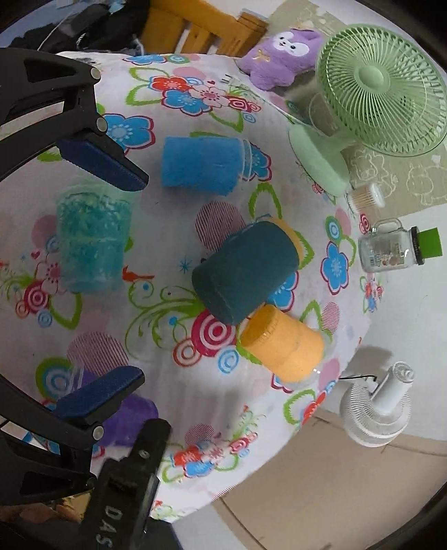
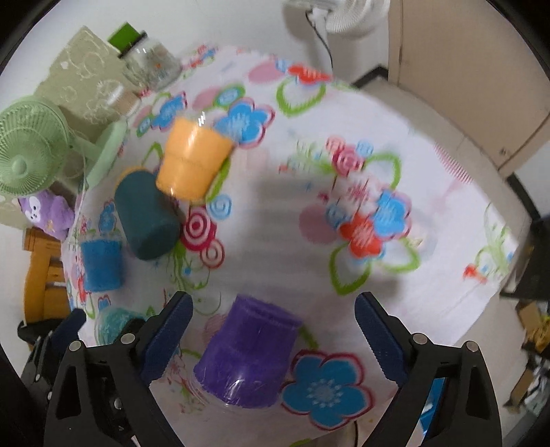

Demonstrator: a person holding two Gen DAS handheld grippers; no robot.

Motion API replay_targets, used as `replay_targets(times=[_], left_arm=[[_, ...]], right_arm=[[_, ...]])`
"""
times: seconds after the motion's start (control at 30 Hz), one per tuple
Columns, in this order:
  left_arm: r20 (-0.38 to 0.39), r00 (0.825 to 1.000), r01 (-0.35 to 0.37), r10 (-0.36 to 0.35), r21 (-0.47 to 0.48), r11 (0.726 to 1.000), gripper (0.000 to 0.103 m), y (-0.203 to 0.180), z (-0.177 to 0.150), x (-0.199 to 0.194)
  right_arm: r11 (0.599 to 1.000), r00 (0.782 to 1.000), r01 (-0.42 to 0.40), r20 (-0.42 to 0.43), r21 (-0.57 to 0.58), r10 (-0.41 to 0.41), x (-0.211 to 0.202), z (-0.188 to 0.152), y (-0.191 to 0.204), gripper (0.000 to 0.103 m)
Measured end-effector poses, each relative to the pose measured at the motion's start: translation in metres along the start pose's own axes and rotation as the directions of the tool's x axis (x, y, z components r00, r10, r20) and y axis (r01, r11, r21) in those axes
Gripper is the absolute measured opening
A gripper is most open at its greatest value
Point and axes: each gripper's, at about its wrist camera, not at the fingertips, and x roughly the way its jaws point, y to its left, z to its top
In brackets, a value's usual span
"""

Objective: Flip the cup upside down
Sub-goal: 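Close the right gripper on the purple cup, then lift and rotate the purple cup so its rim faces the table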

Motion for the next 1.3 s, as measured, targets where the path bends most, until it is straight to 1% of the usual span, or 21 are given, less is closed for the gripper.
replay_targets(times=[0.03,0.1,0.17,0.23,0.37,0.4,0.5,0.57,0.67,0.83,0.97,1.07,1.3], left_arm=[[-0.008,1.0,0.002,-0.002,-0.001,1.0,0.103,0.002,-0.001,0.003],[-0.024,1.0,0.02,-0.02,-0.005,1.0,0.103,0.005,-0.002,0.008],[-0.029,0.999,0.017,-0.017,-0.001,1.0,0.103,0.007,-0.003,0.011],[-0.03,1.0,0.008,-0.008,0.007,1.0,0.103,0.007,-0.003,0.014],[-0.038,0.999,0.012,-0.012,0.001,1.0,0.103,0.01,-0.004,0.018],[-0.04,0.999,0.013,-0.013,0.0,1.0,0.103,0.01,-0.003,0.019],[-0.045,0.999,0.015,-0.015,-0.002,1.0,0.103,0.011,-0.003,0.021],[-0.045,0.999,0.016,-0.016,-0.004,1.0,0.103,0.011,-0.003,0.021],[-0.043,0.999,0.022,-0.023,-0.016,1.0,0.103,0.01,-0.003,0.016],[-0.031,0.999,0.017,-0.019,-0.063,0.998,0.103,0.011,-0.005,0.002],[-0.015,1.0,0.011,-0.013,-0.137,0.991,0.103,0.014,-0.008,-0.014],[0.003,1.0,0.003,-0.003,-0.207,0.978,0.103,0.016,-0.01,-0.029],[0.046,0.999,0.006,0.01,-0.35,0.937,0.103,0.021,-0.021,-0.056]], right_arm=[[1.0,1.0,-0.004,-0.017,0.009,0.004,0.005,-0.001,0.0,0.093],[0.999,0.998,-0.014,-0.064,0.046,0.017,0.017,-0.004,-0.002,0.085],[0.996,0.994,-0.031,-0.101,0.089,0.04,0.026,-0.005,-0.005,0.081],[0.993,0.991,-0.037,-0.12,0.114,0.05,0.033,-0.007,-0.008,0.079],[0.989,0.986,-0.044,-0.153,0.143,0.066,0.043,-0.006,-0.008,0.067],[0.989,0.987,-0.038,-0.147,0.145,0.06,0.042,-0.006,-0.007,0.06],[0.989,0.987,-0.043,-0.149,0.145,0.065,0.043,-0.005,-0.004,0.057],[0.989,0.987,-0.049,-0.145,0.14,0.07,0.04,-0.006,-0.004,0.057],[0.992,0.991,-0.05,-0.119,0.117,0.064,0.031,-0.005,-0.002,0.057],[0.998,0.997,-0.046,-0.058,0.035,0.048,0.009,0.0,0.008,0.057],[0.996,0.999,-0.038,0.005,-0.079,0.039,-0.012,0.007,0.021,0.057],[0.981,0.998,-0.042,0.042,-0.189,0.051,-0.029,0.014,0.032,0.057],[0.928,0.989,-0.048,0.114,-0.37,0.096,-0.061,0.019,0.048,0.057]])
